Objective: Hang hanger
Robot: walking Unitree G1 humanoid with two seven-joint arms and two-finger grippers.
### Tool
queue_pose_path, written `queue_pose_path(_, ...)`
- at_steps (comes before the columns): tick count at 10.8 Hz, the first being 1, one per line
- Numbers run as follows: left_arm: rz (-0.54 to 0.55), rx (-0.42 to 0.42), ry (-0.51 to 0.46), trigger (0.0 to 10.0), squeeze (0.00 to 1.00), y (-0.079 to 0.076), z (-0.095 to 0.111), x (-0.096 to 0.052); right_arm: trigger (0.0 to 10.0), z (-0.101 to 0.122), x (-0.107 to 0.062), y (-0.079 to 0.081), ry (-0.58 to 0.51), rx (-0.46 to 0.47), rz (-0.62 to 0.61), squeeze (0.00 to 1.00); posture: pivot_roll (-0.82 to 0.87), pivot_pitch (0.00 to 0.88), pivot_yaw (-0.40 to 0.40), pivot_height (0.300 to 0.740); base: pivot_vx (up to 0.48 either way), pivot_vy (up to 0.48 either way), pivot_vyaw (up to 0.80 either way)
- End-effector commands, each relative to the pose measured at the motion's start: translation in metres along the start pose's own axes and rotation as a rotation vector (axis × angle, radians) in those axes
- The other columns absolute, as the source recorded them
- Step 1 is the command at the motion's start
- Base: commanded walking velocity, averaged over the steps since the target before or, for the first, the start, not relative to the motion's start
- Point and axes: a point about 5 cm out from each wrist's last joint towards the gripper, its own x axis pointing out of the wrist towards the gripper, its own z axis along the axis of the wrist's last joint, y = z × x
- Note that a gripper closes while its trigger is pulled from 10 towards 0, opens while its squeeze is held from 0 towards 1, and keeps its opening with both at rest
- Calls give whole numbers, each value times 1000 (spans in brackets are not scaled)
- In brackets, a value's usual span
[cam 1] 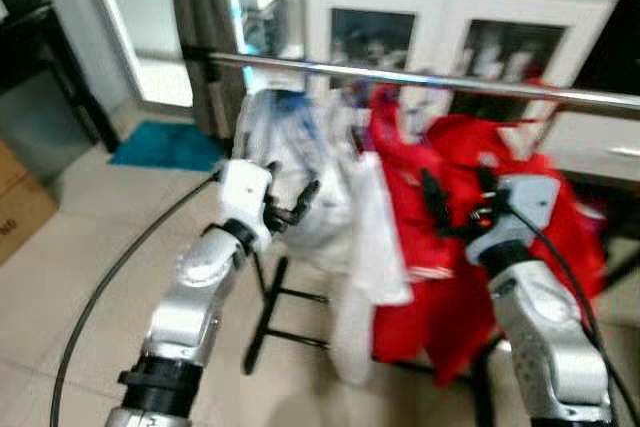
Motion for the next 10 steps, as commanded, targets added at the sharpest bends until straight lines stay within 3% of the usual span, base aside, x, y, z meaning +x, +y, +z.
queue_pose_path(1, 26, 15, 6, 10000, 0, 7, 0, -3, 10000, 1, 2, 5, -8, 17, 22, 1000, -169, 0, 7, 740, 0, -289, 0)
queue_pose_path(4, 32, 16, 7, 10000, 0, 7, 0, -6, 10000, -1, 5, 5, 1, 24, 26, 1000, -163, 0, -2, 740, 0, -284, 0)
queue_pose_path(5, 38, -19, 26, 10000, 0, 7, -3, -8, 10000, -2, 6, 7, 4, 30, 29, 1000, -155, 0, -9, 740, 0, 0, 0)
queue_pose_path(9, -6, -10, 10, 10000, 0, 3, 0, -2, 10000, -3, 2, 3, 7, -2, -2, 1000, -173, 0, 17, 740, 0, 0, 0)
queue_pose_path(10, -12, -8, 11, 10000, 0, 3, 1, -1, 10000, -3, 2, 2, 8, -10, -10, 1000, -173, 0, 18, 740, 0, 0, 800)
